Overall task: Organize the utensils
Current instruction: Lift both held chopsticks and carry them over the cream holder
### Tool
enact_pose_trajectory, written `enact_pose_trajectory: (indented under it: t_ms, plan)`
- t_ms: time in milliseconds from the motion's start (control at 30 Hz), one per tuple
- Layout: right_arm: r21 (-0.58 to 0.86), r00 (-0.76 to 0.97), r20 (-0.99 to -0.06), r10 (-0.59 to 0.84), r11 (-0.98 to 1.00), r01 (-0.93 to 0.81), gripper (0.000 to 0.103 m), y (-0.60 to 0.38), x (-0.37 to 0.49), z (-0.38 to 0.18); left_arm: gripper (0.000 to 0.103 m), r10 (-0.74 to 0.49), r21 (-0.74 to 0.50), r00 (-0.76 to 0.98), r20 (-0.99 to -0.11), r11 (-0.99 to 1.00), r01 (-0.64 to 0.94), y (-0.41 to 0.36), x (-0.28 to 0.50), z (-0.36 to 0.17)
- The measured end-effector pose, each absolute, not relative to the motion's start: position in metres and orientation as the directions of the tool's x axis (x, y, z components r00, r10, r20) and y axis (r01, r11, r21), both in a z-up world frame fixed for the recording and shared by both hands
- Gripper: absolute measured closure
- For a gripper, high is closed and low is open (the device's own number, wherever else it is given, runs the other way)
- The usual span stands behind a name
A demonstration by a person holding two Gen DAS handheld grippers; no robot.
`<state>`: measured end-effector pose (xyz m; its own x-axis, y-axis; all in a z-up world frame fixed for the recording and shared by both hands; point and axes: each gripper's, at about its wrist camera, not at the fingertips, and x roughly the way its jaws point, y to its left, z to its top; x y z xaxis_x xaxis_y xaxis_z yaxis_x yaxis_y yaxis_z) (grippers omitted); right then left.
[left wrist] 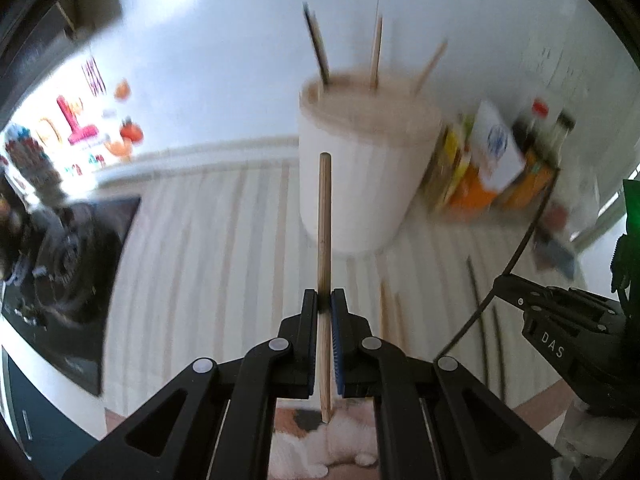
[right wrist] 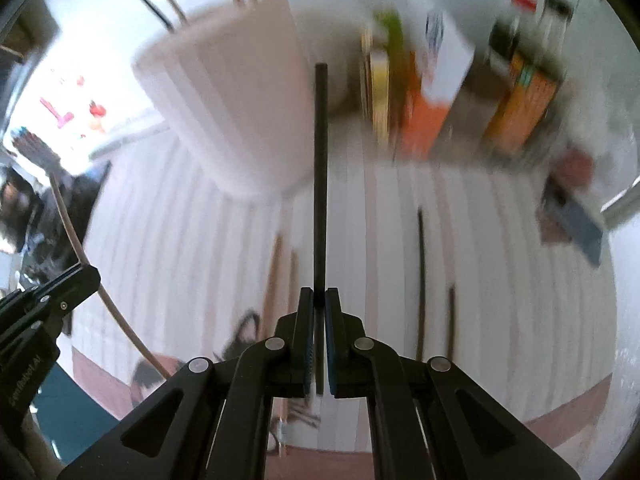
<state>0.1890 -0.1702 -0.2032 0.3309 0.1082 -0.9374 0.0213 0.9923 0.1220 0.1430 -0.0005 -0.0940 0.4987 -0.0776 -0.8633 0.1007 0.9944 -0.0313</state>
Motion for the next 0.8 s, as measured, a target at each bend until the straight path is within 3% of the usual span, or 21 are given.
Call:
enact_pose_trajectory:
  t_ms: [467, 633, 800]
  plan:
    - [0.209, 0.617, -0.763, 0.193, 0.977, -0.048, 0.098, -0.171, 0.248, -0.029, 0.099, -0.201, -0.159, 0.734, -0.649, 0.979, 0.127, 0.009, 0.199, 0.066]
    - [0.211, 0.673, -0.712, 0.201, 0.975, -0.069, 0.098, -0.165, 0.288, 0.015, 0.099, -0.193, -0.149, 0.755, -0.626, 0.981, 0.128, 0.002, 0.242, 0.084]
    - [0.201, 0.683, -0.706, 0.19, 0.977, -0.064, 0.098, -0.156, 0.335, 0.023, 0.099, -0.17, -0.129, 0.749, -0.64, 0.985, 0.113, -0.004, 0.285, 0.075]
